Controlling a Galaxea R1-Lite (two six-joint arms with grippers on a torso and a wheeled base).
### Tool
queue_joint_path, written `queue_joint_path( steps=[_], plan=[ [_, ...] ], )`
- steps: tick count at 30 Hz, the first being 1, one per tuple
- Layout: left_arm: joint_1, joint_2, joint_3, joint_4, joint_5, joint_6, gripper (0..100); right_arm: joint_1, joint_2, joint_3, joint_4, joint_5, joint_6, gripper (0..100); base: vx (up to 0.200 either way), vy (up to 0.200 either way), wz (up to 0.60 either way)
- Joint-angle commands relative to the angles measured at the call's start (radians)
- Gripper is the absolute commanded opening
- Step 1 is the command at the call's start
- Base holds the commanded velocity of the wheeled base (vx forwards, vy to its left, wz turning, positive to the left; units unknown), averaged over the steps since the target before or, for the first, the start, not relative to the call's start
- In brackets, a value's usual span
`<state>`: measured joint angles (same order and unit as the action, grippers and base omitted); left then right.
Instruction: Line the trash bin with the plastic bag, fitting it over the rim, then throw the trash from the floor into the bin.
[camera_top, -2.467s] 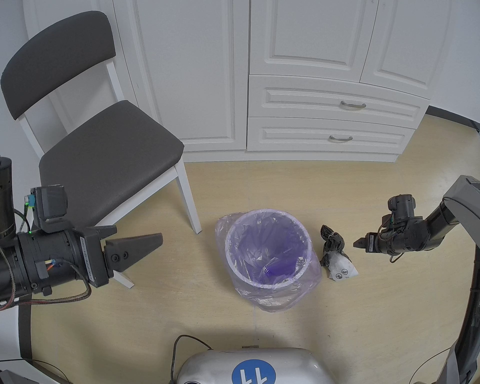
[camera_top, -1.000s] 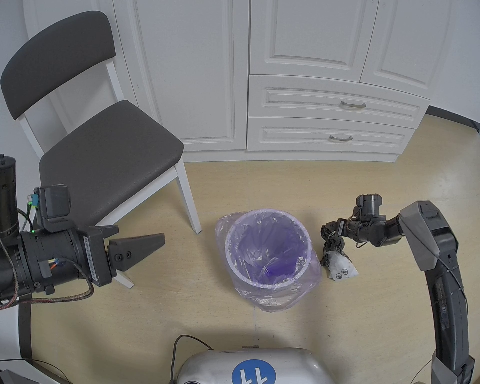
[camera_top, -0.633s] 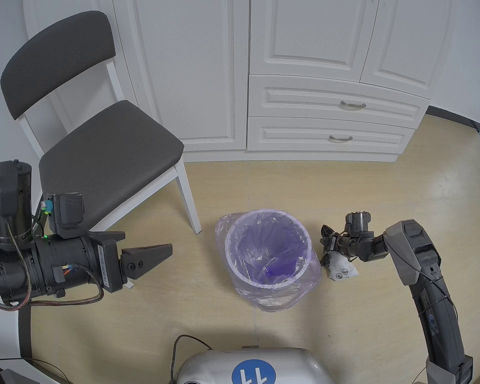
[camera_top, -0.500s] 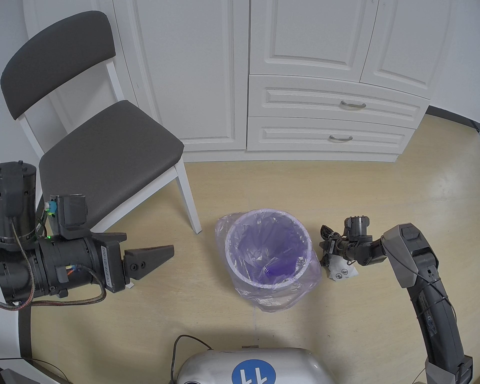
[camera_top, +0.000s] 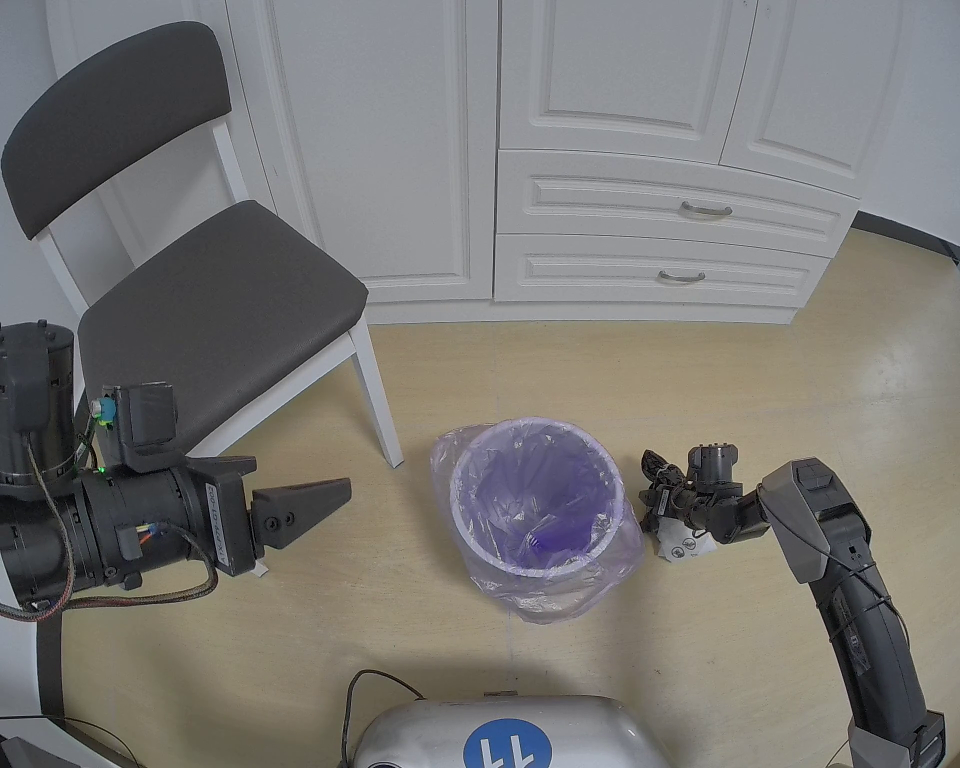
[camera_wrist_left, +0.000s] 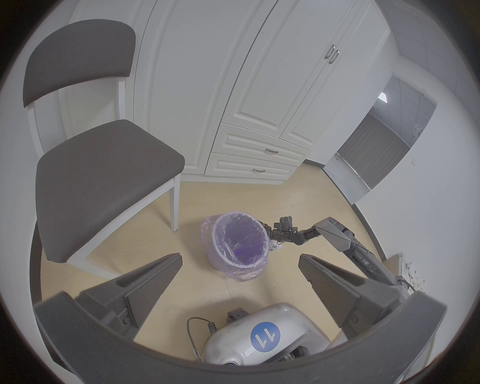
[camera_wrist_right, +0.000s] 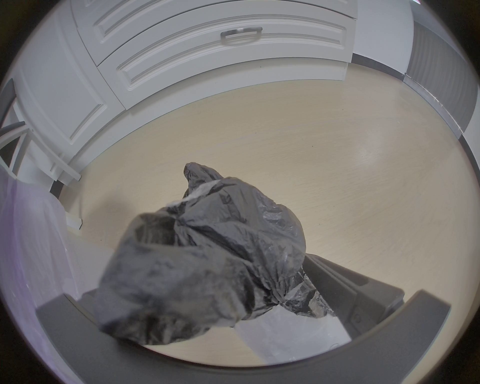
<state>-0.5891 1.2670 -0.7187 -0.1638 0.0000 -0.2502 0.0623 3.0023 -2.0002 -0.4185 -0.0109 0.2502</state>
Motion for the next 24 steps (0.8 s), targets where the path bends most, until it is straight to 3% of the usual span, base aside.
queue_joint_path(
  steps=[1, 4, 5, 18, 22, 24],
  plan=[
    [-0.001, 0.006, 0.016, -0.011, 0.0, 0.0, 100, -0.003, 0.02, 0.0, -0.02, 0.0, -0.003, 100, 0.0, 0.0, 0.0],
    [-0.001, 0.011, 0.019, -0.013, 0.003, 0.0, 100, -0.003, 0.03, 0.0, -0.062, 0.0, -0.003, 100, 0.0, 0.0, 0.0],
    [-0.003, 0.011, 0.019, -0.013, 0.003, 0.0, 100, -0.003, 0.033, 0.0, -0.068, -0.001, -0.005, 0, 0.0, 0.0, 0.0],
    [-0.008, 0.011, 0.022, -0.013, 0.0, 0.002, 100, -0.004, 0.035, 0.0, -0.106, -0.003, 0.004, 0, 0.0, 0.0, 0.0],
    [-0.008, 0.009, 0.024, -0.013, 0.0, 0.002, 100, -0.004, 0.035, 0.0, -0.129, -0.032, 0.006, 0, 0.0, 0.0, 0.0],
    [-0.008, 0.006, 0.025, -0.013, 0.003, 0.002, 100, -0.004, 0.036, 0.0, -0.161, -0.08, 0.006, 0, 0.0, 0.0, 0.0]
  ],
)
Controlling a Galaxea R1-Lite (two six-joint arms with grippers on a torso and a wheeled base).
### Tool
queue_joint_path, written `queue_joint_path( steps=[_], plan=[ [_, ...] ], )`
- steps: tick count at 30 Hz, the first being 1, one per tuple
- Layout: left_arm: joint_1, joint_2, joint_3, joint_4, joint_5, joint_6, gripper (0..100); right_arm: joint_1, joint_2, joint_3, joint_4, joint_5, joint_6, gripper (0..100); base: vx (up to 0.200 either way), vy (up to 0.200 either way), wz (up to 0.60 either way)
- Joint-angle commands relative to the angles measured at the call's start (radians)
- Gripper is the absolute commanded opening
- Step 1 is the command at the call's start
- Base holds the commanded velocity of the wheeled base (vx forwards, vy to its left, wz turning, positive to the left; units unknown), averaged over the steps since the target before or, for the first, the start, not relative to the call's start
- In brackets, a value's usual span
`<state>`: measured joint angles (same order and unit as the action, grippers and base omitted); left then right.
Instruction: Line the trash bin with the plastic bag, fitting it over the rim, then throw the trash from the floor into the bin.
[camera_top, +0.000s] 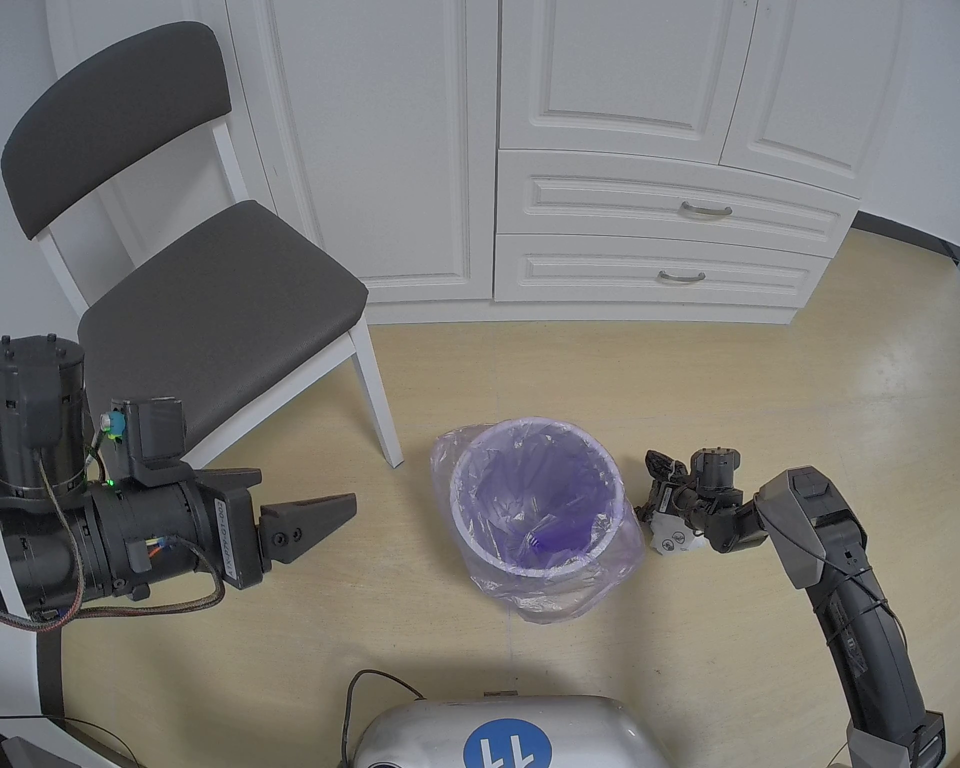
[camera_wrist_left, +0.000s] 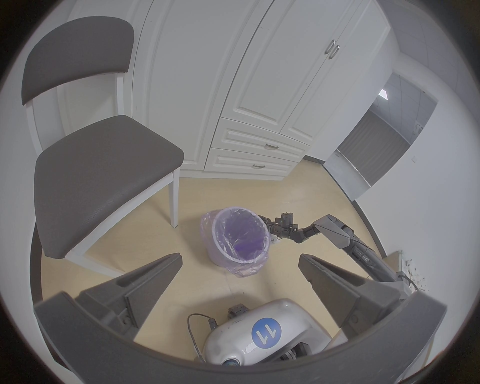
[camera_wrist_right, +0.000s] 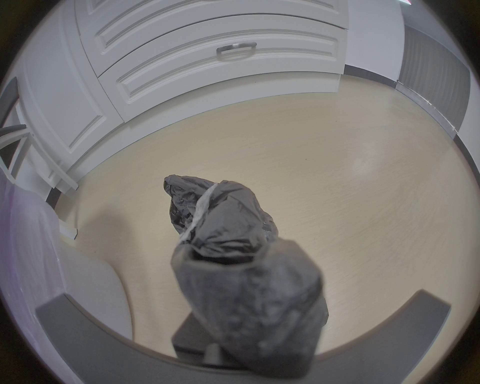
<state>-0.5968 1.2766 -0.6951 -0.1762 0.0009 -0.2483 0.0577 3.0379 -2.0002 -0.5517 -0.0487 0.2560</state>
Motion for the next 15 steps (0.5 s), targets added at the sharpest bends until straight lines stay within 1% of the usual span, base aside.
queue_joint_path(
  steps=[1, 8, 10, 13, 15],
  plan=[
    [0.0, -0.003, 0.002, 0.0, 0.002, 0.001, 100, 0.001, 0.001, 0.0, -0.028, -0.048, 0.002, 0, 0.0, 0.0, 0.0],
    [-0.001, -0.017, 0.002, 0.0, 0.002, 0.001, 100, 0.001, -0.007, 0.0, -0.031, -0.106, 0.005, 0, 0.0, 0.0, 0.0],
    [-0.001, -0.02, 0.002, 0.0, 0.002, 0.001, 100, 0.001, -0.014, 0.005, -0.036, -0.111, 0.012, 0, 0.0, 0.0, 0.0],
    [-0.005, -0.039, 0.003, 0.001, 0.002, 0.001, 100, -0.001, -0.039, 0.057, -0.094, -0.111, 0.026, 0, 0.0, 0.0, 0.0],
    [-0.005, -0.039, 0.003, 0.001, 0.002, 0.001, 100, -0.001, -0.039, 0.057, -0.094, -0.111, 0.026, 0, 0.0, 0.0, 0.0]
  ],
)
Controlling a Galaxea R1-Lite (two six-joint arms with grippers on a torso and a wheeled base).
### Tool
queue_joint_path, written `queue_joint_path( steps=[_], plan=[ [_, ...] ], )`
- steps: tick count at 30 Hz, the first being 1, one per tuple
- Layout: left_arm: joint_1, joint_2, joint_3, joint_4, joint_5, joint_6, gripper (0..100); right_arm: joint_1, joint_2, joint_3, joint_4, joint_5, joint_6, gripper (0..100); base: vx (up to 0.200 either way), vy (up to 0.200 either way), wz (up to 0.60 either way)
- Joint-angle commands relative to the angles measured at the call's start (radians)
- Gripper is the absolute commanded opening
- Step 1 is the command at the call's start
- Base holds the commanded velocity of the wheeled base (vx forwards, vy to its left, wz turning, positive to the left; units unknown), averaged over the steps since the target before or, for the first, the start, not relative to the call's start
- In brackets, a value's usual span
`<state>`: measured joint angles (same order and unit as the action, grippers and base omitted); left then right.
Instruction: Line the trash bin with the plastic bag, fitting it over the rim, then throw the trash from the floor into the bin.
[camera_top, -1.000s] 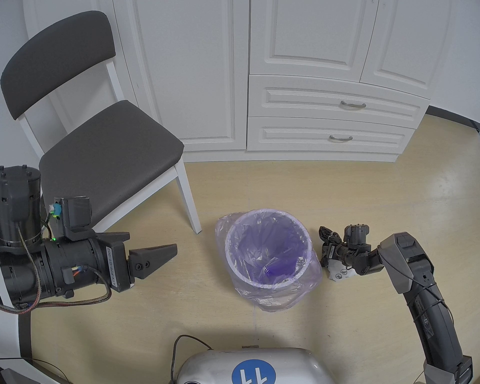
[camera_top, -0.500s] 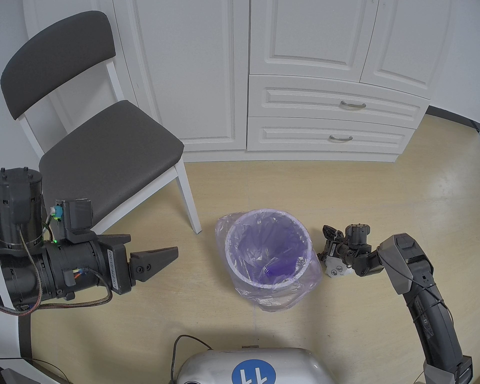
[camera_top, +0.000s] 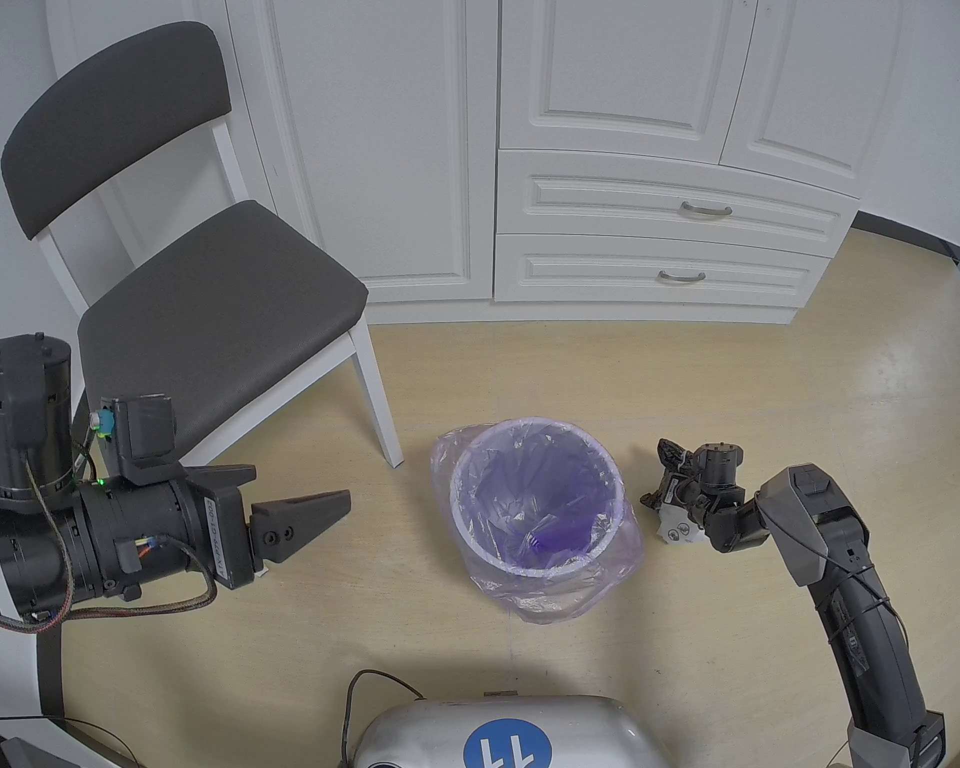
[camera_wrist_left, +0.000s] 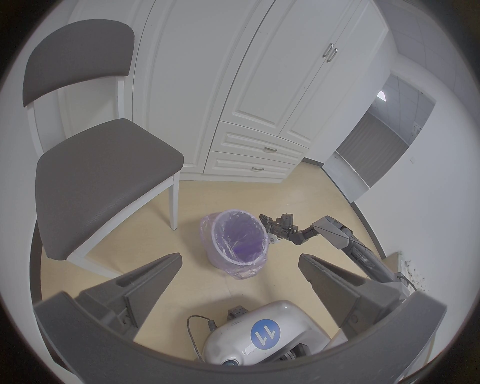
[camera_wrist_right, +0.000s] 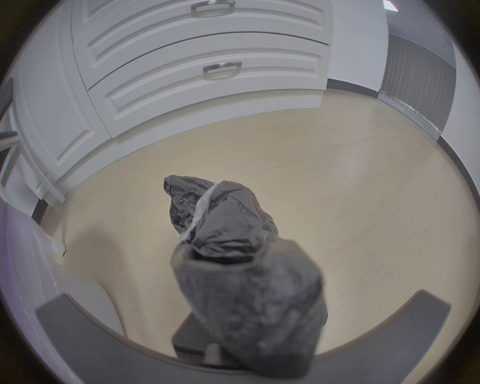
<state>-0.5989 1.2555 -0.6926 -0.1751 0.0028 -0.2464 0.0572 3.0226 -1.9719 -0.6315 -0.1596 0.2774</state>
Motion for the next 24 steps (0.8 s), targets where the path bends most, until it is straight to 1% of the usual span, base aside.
queue_joint_path(
  steps=[1, 5, 7, 9, 10, 11, 12, 13, 15, 17, 19, 23, 24],
  plan=[
    [-0.009, -0.031, 0.002, 0.0, 0.0, 0.009, 100, 0.007, -0.077, 0.136, -0.083, 0.0, 0.037, 0, 0.0, 0.0, 0.0],
    [-0.013, -0.048, 0.004, 0.0, 0.011, 0.018, 100, 0.027, -0.152, 0.283, -0.123, 0.017, 0.065, 0, 0.0, 0.0, 0.0],
    [-0.016, -0.05, 0.005, -0.001, 0.022, 0.019, 100, 0.029, -0.157, 0.295, -0.137, 0.015, 0.069, 0, 0.0, 0.0, 0.0],
    [-0.033, -0.054, 0.004, -0.001, 0.065, 0.029, 100, 0.026, -0.172, 0.338, -0.16, 0.011, 0.077, 0, 0.0, 0.0, 0.0],
    [-0.033, -0.054, 0.004, -0.001, 0.068, 0.029, 100, 0.026, -0.174, 0.343, -0.16, 0.011, 0.077, 0, 0.0, 0.0, 0.0],
    [-0.035, -0.062, 0.005, -0.001, 0.098, 0.045, 100, 0.024, -0.203, 0.386, -0.166, 0.008, 0.078, 0, 0.0, 0.0, 0.0],
    [-0.036, -0.068, 0.005, -0.001, 0.112, 0.058, 100, 0.023, -0.22, 0.412, -0.174, 0.009, 0.08, 0, 0.0, 0.0, 0.0],
    [-0.036, -0.068, 0.005, -0.001, 0.112, 0.058, 100, 0.023, -0.22, 0.412, -0.174, 0.009, 0.08, 0, 0.0, 0.0, 0.0],
    [-0.036, -0.087, 0.008, -0.001, 0.121, 0.081, 100, 0.024, -0.277, 0.479, -0.178, 0.008, 0.114, 0, 0.0, 0.0, 0.0],
    [-0.036, -0.108, 0.011, -0.001, 0.121, 0.085, 100, 0.023, -0.34, 0.544, -0.155, 0.015, 0.12, 0, 0.0, 0.0, 0.0],
    [-0.036, -0.128, 0.01, -0.001, 0.121, 0.091, 100, 0.016, -0.396, 0.614, -0.108, 0.025, 0.101, 0, 0.0, 0.0, 0.0],
    [-0.036, -0.173, 0.01, 0.0, 0.121, 0.104, 100, -0.008, -0.544, 0.654, 0.119, 0.041, 0.022, 0, 0.0, 0.0, 0.0],
    [-0.036, -0.174, 0.01, 0.0, 0.121, 0.104, 100, -0.01, -0.548, 0.656, 0.13, 0.041, 0.022, 0, 0.0, 0.0, 0.0]
  ],
)
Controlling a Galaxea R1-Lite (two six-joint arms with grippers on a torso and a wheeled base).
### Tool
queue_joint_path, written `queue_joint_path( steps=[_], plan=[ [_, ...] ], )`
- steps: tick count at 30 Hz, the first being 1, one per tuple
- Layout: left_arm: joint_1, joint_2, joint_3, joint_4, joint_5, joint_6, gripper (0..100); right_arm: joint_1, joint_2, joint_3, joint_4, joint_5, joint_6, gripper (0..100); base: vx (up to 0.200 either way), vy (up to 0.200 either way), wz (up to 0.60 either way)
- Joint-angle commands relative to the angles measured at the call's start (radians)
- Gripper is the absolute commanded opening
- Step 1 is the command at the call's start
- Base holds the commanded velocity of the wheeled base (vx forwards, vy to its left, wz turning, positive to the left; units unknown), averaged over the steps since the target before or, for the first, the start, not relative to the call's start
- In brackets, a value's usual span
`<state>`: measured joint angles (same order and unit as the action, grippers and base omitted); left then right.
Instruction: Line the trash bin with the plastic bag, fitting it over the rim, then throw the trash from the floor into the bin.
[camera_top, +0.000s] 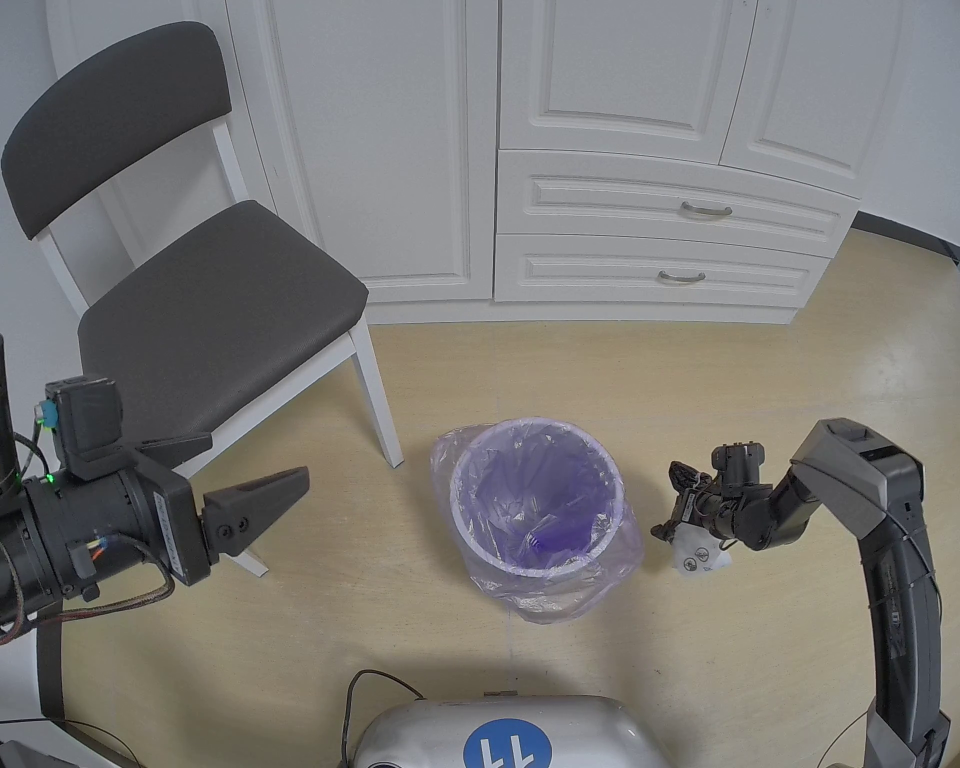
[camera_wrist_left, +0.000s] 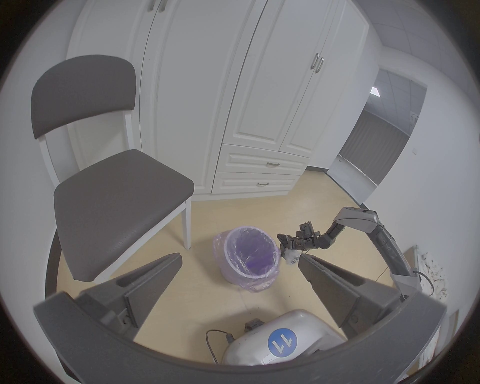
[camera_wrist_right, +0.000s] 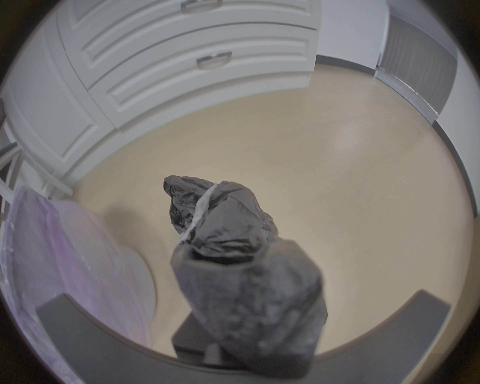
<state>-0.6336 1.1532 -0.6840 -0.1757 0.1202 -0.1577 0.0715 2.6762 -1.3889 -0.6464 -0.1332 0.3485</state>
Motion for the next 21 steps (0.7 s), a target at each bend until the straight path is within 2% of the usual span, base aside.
queue_joint_path(
  steps=[1, 2, 6, 12, 19, 21],
  plan=[
    [-0.001, -0.087, 0.003, 0.001, 0.003, 0.015, 100, -0.027, -0.252, 0.073, 0.243, 0.015, -0.054, 0, 0.0, 0.0, 0.0],
    [-0.001, -0.095, 0.001, 0.001, 0.001, 0.017, 100, -0.027, -0.3, 0.074, 0.327, 0.015, -0.057, 0, 0.0, 0.0, 0.0],
    [-0.001, -0.098, 0.001, 0.001, 0.001, 0.017, 100, -0.024, -0.389, 0.099, 0.455, 0.02, -0.083, 0, 0.0, 0.0, 0.0],
    [-0.001, -0.089, 0.0, 0.001, 0.001, 0.017, 100, 0.004, -0.529, 0.223, 0.441, 0.081, -0.161, 0, 0.0, 0.0, 0.0],
    [0.006, -0.084, 0.001, 0.001, 0.003, 0.017, 100, 0.056, -0.667, 0.378, 0.294, 0.081, -0.177, 0, 0.0, 0.0, 0.0],
    [0.011, -0.084, 0.001, 0.001, 0.004, 0.017, 100, 0.076, -0.74, 0.427, 0.28, 0.076, -0.235, 0, 0.0, 0.0, 0.0]
  ],
)
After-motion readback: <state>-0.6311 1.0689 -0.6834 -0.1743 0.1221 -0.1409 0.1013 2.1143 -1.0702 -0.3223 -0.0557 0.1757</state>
